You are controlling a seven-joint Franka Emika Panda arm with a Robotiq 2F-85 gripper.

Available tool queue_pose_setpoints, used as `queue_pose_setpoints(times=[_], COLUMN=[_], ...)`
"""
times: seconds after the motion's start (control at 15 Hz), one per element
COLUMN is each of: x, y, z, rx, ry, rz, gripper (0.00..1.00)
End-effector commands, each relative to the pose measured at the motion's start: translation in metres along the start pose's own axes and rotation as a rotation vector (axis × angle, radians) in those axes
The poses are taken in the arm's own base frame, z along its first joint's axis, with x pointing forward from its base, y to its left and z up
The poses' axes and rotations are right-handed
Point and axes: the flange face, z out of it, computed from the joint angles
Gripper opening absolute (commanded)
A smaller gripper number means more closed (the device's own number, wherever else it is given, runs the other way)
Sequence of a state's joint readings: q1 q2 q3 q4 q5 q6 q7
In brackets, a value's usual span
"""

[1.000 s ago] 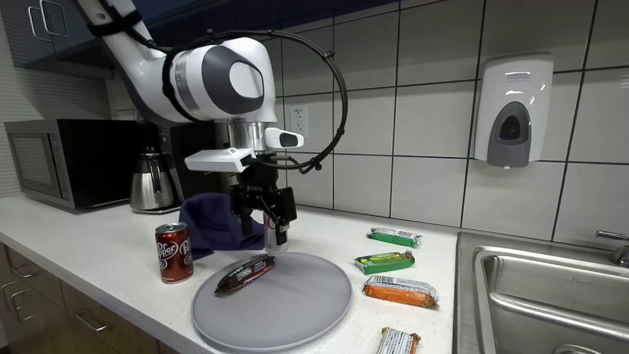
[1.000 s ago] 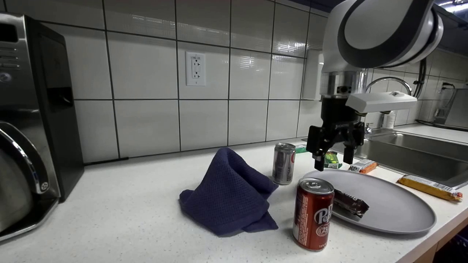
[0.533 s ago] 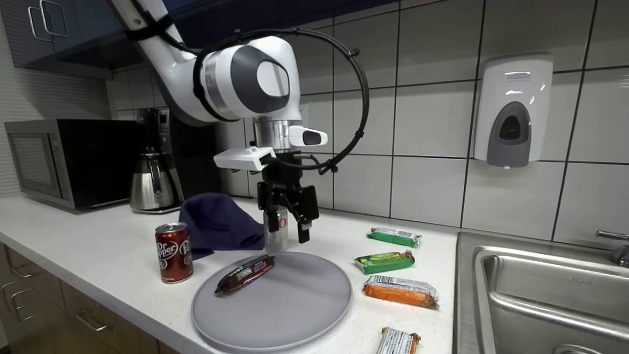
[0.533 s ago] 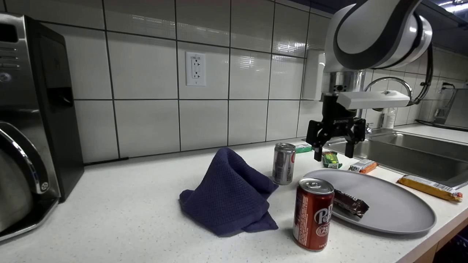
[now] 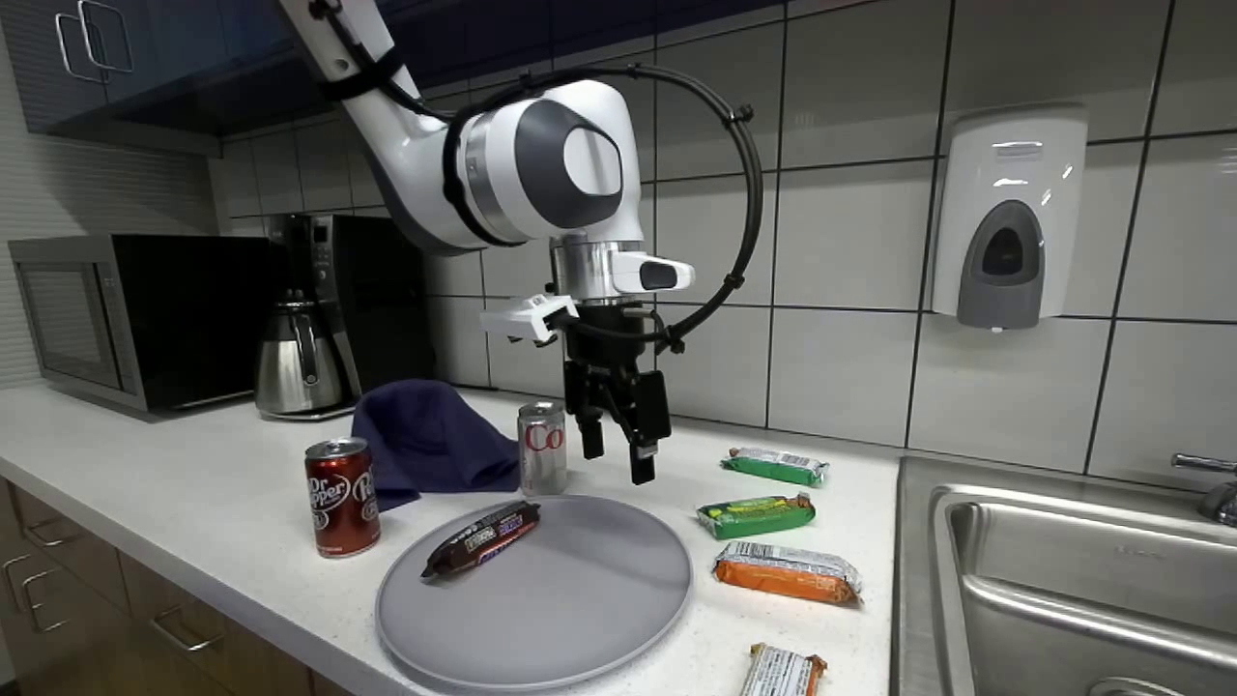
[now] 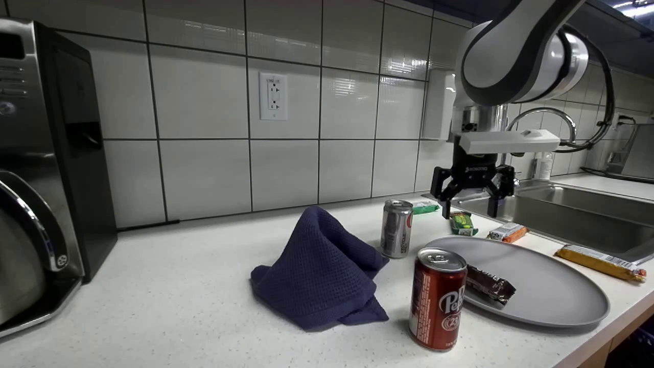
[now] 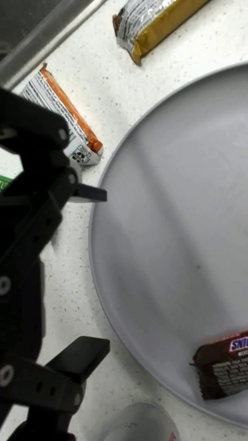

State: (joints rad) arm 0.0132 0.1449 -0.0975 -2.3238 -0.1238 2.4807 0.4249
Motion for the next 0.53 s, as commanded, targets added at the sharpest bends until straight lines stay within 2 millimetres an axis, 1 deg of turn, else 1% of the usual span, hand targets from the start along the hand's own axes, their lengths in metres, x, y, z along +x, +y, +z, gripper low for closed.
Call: queue_pose_setpoints(times=[0.0,0.2,0.47], x=[0.023,0.038,0.058], y=[0.013,0.025,0.033], z=[0.000,0.001,0.006], rx=[-0.035,-0.043,-0.051], ry=[-0.017,-0.020,-0.012], rz=[0.103,0.167,0.226], gripper=[1.00,1.00,1.00])
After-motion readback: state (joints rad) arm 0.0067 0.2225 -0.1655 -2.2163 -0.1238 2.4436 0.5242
